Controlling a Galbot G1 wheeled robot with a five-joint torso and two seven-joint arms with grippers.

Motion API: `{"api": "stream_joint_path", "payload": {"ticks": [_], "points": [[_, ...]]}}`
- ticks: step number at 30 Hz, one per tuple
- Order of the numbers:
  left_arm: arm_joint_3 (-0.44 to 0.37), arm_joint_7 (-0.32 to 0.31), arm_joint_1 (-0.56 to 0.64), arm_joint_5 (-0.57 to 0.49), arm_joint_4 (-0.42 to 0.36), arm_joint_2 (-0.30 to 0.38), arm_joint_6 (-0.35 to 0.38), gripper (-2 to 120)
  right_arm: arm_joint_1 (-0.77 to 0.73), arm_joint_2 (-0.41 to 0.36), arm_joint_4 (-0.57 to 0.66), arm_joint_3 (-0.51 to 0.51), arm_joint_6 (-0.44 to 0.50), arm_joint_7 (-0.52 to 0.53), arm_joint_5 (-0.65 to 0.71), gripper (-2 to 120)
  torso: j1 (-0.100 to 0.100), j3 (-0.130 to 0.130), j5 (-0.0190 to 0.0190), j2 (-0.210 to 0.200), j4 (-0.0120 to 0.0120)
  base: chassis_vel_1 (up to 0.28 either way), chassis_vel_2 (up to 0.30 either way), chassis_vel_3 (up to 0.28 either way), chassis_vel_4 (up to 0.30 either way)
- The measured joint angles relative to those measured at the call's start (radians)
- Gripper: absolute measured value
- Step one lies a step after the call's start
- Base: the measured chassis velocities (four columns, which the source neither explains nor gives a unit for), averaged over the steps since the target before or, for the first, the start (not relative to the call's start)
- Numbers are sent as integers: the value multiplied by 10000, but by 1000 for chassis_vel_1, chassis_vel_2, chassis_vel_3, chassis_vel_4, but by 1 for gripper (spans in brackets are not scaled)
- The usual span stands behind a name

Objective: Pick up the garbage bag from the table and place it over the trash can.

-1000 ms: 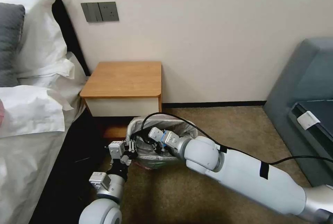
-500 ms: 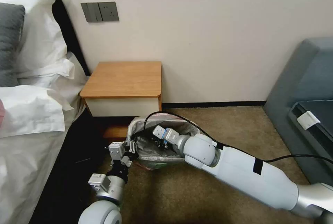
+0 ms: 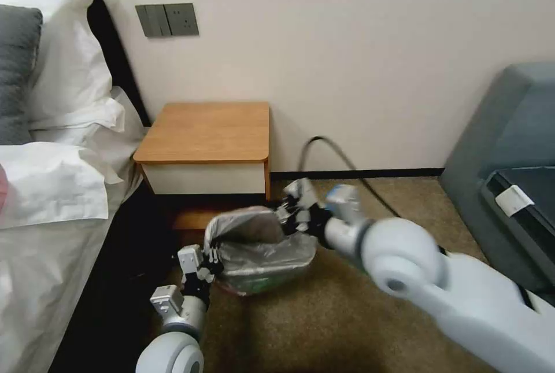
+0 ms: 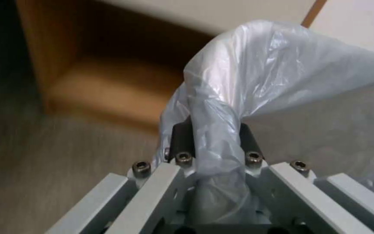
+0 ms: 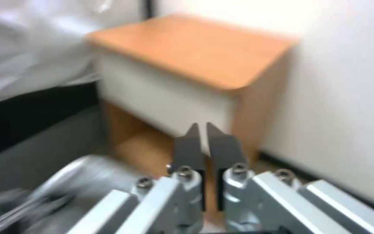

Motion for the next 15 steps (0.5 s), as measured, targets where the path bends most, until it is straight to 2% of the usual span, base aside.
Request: {"api": "stream_joint_path", "payload": {"ticks": [2,5,6,9,10,13,14,15], "points": [[25,-77,41,-126,-48,29,121,5,-241,21,43,265,31,3,-182,10,0,0,1,0,-1,0,0,0,0],[145,-277,316,-639,-245,194,915,5,-1549,669,137,1911,55,-60,-1259,28,0,0,2,1,2,0,0,0,0],[145,-277,316,-639,-245,194,915,5,-1549,669,137,1911,55,-60,-1259,28,0,0,2,1,2,0,0,0,0],[308,-294,380,-715,-183,194,1006,5,-2251,1286,9,2928,145,-618,-2012,41,0,0,2,2,3,0,0,0,0],[308,-294,380,-715,-183,194,1006,5,-2251,1286,9,2928,145,-618,-2012,41,0,0,2,2,3,0,0,0,0],[570,-318,291,-531,-10,65,1273,5,-2791,1534,-45,3435,301,-999,-2411,57,0,0,-1,2,2,0,0,0,0],[570,-318,291,-531,-10,65,1273,5,-2791,1534,-45,3435,301,-999,-2411,57,0,0,-1,2,2,0,0,0,0],[632,-338,199,-490,75,42,1393,5,-2917,1569,-41,3511,337,-1024,-2447,61,-1,0,-1,1,3,0,0,0,0]]}}
